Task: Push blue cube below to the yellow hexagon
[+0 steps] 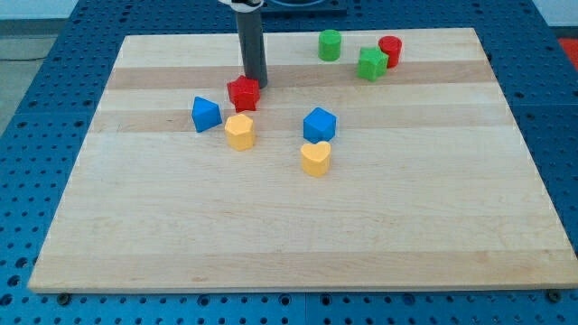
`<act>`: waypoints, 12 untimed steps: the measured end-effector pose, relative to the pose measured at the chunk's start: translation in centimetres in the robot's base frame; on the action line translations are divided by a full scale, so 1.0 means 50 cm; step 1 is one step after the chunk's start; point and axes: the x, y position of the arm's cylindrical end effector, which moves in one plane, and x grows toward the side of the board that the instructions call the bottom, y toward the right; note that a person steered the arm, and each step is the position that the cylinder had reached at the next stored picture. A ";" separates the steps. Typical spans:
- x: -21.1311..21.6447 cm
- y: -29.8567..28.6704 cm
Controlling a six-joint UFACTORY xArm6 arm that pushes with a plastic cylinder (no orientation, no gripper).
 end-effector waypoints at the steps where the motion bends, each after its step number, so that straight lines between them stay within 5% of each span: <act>1: 0.000 0.112; 6: 0.204 0.149; 9: 0.250 0.298; 12: 0.314 0.195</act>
